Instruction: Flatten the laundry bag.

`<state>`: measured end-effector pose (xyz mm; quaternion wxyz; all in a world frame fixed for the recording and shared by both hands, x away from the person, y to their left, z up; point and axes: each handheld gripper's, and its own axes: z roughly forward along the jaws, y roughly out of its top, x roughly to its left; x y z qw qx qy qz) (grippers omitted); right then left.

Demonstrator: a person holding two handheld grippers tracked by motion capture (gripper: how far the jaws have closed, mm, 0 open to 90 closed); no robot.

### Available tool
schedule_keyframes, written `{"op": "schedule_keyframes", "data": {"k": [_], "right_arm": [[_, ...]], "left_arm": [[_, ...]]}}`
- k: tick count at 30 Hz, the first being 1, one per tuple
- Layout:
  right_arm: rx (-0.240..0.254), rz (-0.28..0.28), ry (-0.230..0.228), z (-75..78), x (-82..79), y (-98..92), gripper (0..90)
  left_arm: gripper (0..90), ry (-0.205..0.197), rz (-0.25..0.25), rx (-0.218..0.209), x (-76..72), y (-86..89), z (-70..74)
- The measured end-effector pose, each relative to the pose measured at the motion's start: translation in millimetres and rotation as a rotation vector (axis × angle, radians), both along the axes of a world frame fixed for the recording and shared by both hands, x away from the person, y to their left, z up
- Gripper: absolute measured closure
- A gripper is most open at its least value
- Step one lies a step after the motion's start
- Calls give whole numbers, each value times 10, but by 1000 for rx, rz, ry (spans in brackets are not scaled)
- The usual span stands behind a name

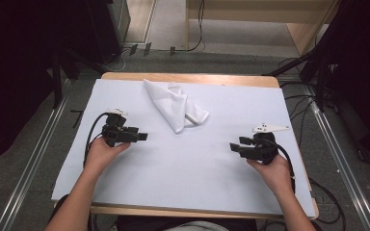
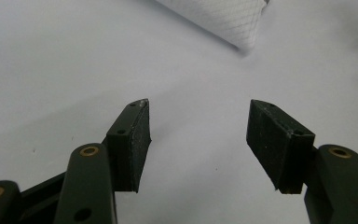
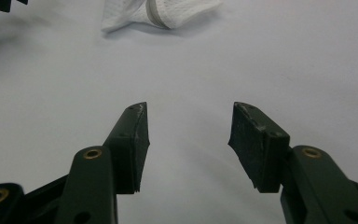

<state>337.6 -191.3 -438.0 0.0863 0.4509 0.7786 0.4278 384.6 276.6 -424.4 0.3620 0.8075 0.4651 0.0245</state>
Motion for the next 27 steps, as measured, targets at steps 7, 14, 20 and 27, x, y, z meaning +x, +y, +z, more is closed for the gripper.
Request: {"op": "schedule_keyframes", "data": {"k": [7,14,20,27], "right_arm": [[-9,18,-6,36,-16,87,472],[-10,37,-3,67,-3,175,473],[-14,43,3,115,36,243,474],[-28,75,-3,199,114,413,473]], "left_arm": [[399,6,-8,-6,26,24,-17],[380,18,-15,9,32,16,-38],[371,15,-22,2,21,25,-20],[367,13,-21,3,6,54,1]]}}
